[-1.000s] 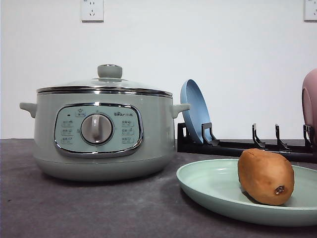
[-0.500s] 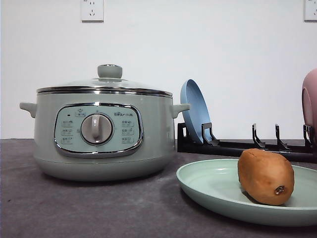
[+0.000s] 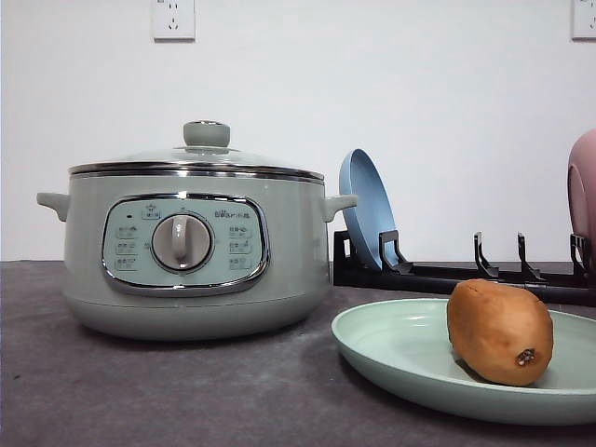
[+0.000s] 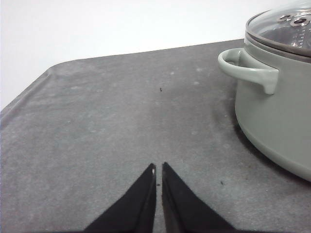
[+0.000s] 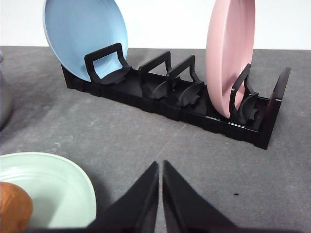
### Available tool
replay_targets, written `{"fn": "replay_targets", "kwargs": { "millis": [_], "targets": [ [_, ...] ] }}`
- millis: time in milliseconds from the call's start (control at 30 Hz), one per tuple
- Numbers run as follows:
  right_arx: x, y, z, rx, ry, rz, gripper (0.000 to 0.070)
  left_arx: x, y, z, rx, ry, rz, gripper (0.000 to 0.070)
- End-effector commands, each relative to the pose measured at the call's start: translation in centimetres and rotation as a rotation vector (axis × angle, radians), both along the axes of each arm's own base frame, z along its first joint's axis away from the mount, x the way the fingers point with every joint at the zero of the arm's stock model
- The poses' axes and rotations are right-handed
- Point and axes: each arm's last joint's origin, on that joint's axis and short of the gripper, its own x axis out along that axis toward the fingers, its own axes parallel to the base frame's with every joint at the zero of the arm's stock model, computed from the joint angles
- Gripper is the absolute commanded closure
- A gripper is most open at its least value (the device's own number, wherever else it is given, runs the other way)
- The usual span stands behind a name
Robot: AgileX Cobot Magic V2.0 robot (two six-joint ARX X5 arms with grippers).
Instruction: Transfer potato from steamer to green plate
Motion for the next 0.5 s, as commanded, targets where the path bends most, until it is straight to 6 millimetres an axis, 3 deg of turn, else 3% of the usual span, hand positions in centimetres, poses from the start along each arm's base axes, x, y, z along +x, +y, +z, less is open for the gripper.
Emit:
{"fn": "replay_targets", "kwargs": {
  "millis": [0, 467],
  "targets": [
    [0.03, -0.02, -0.09, -0.007, -0.004, -0.002, 0.0700, 0.08, 0.02, -0.73, -0.006, 0.024, 0.004, 0.0685],
    [0.03, -0.02, -0.09, -0.007, -0.004, -0.002, 0.0700, 0.08, 0.02, -0.73, -0.006, 0.024, 0.004, 0.0685]
  ]
}}
